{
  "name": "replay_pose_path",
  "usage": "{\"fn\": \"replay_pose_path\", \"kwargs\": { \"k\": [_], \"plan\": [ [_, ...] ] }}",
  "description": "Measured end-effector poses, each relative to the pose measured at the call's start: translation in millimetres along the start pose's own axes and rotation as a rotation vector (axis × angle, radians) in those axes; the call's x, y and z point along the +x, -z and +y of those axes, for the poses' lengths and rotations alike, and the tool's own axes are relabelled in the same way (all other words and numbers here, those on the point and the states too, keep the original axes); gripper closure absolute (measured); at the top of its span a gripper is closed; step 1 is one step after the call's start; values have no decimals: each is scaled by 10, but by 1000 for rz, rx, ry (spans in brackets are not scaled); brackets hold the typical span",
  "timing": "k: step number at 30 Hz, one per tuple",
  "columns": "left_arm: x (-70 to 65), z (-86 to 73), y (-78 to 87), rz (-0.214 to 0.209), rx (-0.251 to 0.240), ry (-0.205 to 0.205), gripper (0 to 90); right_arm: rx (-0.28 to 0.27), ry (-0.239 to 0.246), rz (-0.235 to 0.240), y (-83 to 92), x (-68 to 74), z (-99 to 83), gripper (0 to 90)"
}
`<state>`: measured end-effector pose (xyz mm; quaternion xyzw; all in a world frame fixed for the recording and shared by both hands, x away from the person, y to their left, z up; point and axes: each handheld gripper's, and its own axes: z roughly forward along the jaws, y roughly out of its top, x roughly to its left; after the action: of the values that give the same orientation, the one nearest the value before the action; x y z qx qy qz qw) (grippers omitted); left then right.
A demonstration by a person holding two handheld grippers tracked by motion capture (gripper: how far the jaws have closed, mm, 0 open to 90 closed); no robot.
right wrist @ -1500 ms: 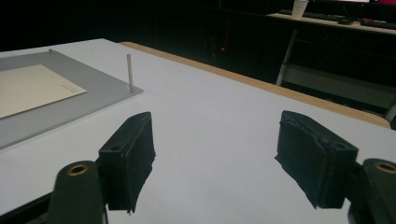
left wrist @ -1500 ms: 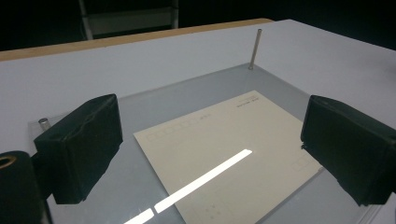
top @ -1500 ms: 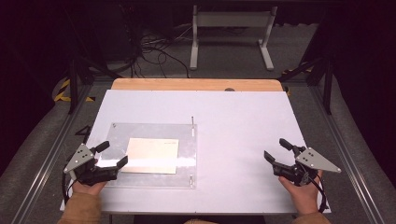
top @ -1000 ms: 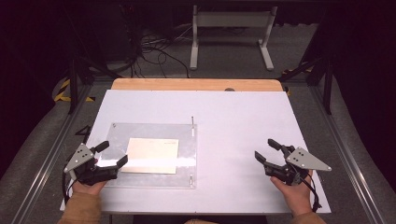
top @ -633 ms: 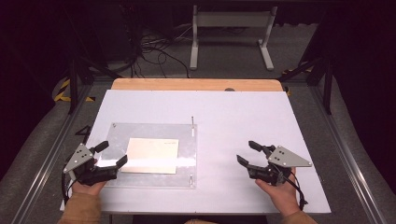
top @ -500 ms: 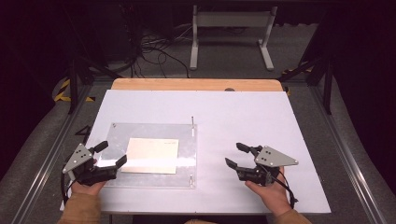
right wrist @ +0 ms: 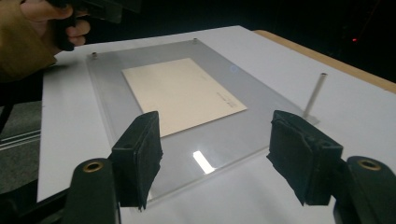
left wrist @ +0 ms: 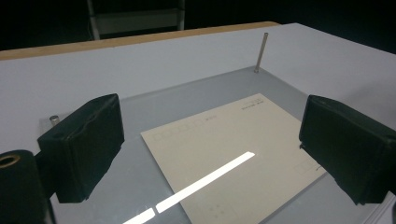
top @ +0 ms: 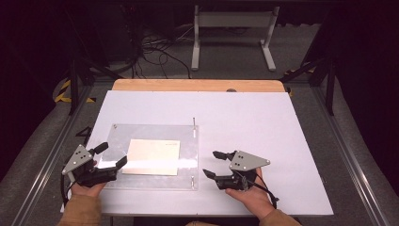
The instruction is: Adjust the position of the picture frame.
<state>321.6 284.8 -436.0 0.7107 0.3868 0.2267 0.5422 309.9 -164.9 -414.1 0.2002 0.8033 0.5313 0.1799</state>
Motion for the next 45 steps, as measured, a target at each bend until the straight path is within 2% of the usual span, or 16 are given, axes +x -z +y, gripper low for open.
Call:
{"fn": "replay_pose_path", "kwargs": {
  "k": [6,14,17,24,30,31,33,40,45],
  "plan": [
    [8,-3,-9,-1,7,0,70,43,-2,68,-130,90,-28,358],
    [12,-9,-18,-1,12,4,71,95,19,139,-306,191,-72,488],
    [15,-10,-17,-1,18,5,72,106,27,144,-341,218,-79,506],
    [19,-15,-27,-2,20,10,73,167,35,170,-491,261,-123,638],
    [25,-16,-25,-4,21,12,73,201,54,170,-557,277,-147,732],
    [26,-17,-24,-4,21,12,73,210,62,169,-567,282,-148,803],
    [28,-17,-22,-4,23,12,73,209,62,179,-566,284,-143,834],
    [33,-17,-15,-2,20,13,74,223,80,161,-544,312,-73,842],
    [44,-20,-6,1,20,17,74,237,72,114,-457,189,6,844]
  ]
}}
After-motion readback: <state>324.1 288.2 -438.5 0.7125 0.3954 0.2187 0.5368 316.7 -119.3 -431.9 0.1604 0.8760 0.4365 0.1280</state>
